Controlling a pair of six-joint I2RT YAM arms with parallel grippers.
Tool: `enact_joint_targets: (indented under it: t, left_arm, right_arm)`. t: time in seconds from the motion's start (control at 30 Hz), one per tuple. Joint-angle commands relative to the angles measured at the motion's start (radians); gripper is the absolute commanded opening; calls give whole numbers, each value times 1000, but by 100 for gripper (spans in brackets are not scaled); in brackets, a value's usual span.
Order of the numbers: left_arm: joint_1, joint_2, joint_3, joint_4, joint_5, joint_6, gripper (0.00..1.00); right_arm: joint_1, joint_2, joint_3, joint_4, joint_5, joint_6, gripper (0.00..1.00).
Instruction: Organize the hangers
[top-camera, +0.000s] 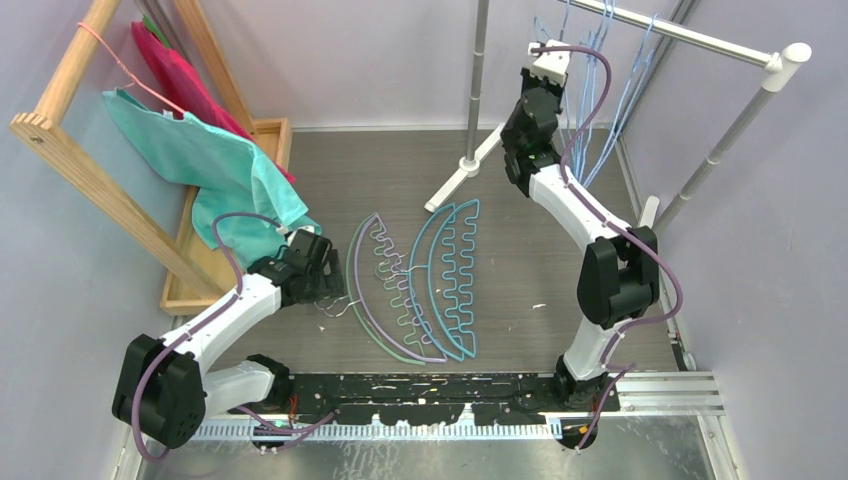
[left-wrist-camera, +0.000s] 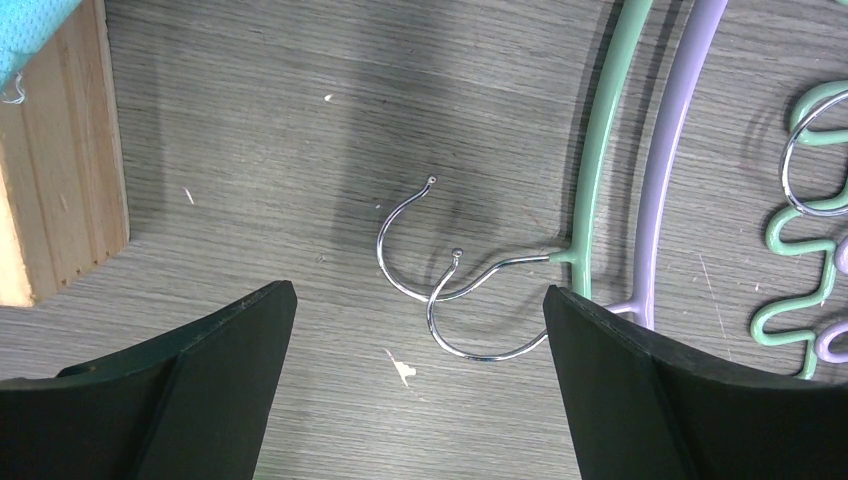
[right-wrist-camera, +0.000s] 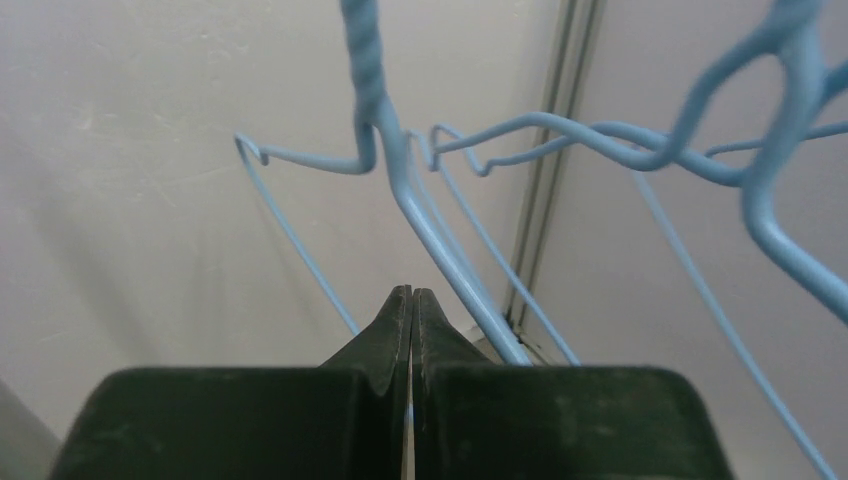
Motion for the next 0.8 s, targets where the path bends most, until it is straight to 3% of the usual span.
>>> enact_joint_targets:
  t: [0.0, 0.77]
  left_arm:
    - [6, -10, 4, 24, 0, 9, 98]
    - [6, -17, -18, 38, 23, -1, 98]
  right_arm:
    - [-24, -139, -57, 159, 68, -25, 1]
    - [-274, -329, -169, -75, 38, 240, 1]
